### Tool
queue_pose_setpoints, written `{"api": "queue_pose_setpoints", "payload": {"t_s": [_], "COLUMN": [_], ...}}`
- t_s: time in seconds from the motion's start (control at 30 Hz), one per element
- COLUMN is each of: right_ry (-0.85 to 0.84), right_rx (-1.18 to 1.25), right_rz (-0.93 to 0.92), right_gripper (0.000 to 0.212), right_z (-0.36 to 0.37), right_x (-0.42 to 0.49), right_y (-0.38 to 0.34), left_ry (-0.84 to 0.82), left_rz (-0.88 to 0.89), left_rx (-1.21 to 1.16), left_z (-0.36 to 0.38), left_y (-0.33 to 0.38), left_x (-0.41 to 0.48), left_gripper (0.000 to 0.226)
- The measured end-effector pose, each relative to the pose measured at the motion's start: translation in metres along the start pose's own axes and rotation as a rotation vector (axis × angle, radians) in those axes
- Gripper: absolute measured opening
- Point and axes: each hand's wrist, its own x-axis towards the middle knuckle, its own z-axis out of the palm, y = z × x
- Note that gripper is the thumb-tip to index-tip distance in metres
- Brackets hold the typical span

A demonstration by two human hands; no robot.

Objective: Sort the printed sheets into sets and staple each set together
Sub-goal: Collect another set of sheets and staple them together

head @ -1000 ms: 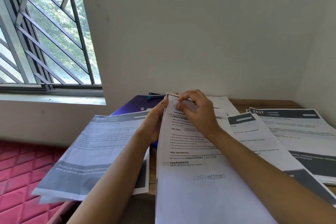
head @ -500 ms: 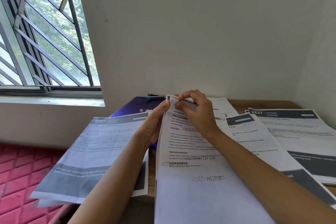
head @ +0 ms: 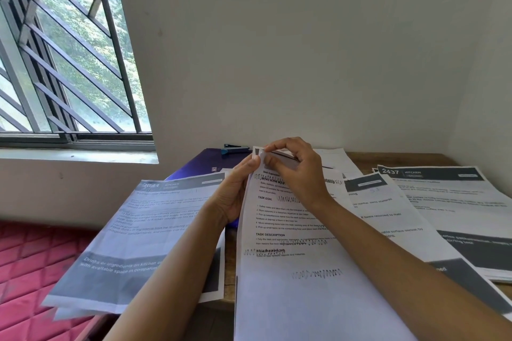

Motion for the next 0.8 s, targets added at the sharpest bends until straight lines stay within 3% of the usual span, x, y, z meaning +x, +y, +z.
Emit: {"api": "queue_pose_setpoints", "payload": {"t_s": [0.37, 0.8], "right_ry": [-0.011, -0.012], "right_rx": [-0.012, 0.031], "right_rz": [-0.051, -0.022], "right_gripper": [0.016, 0.011], "right_z": [-0.0004, 0.0000], "right_x": [-0.0003, 0.0008], "right_y": [0.0001, -0.0009], "left_ry": [-0.006, -0.014], "left_rz": [-0.005, -0.006], "left_rx": [-0.012, 0.009], "left_z": [0.0015, 0.0029], "left_y": [0.0002, 0.0018], "left_x": [-0.0005, -0.0011], "left_gripper": [0.068, 0.077]}}
